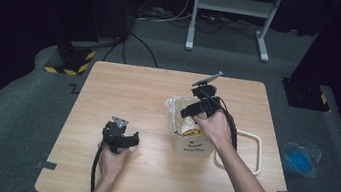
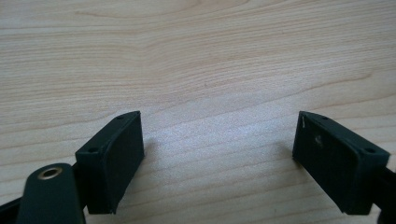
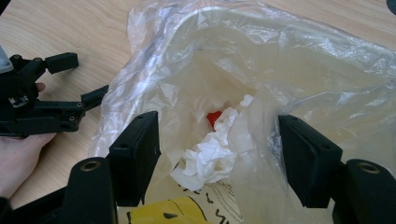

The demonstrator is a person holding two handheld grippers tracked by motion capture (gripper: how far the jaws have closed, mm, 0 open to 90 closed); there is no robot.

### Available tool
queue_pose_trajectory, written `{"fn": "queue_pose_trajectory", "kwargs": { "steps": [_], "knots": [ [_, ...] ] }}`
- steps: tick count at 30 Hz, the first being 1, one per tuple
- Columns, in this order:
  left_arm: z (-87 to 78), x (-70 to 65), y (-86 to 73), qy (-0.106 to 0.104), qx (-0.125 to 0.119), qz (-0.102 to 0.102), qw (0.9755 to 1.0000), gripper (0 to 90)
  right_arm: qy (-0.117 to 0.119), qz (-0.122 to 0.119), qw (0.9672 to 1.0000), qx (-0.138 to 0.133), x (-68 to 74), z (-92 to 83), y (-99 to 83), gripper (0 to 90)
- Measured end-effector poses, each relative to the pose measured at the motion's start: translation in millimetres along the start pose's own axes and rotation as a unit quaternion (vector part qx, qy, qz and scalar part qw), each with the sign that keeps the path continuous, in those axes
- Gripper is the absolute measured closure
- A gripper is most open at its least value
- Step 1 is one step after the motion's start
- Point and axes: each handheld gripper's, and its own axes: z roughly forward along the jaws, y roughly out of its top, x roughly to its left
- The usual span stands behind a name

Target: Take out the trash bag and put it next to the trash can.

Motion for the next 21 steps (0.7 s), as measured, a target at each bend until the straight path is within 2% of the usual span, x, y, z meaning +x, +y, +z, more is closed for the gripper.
{"fn": "queue_pose_trajectory", "kwargs": {
  "steps": [21],
  "knots": [
    [-0.1,0.1,0.0,0.0,0.001,0.001,1.0,16.4,0.005,-0.008,1.0,0.004,11.8,6.5,4.8,34.0]
  ]
}}
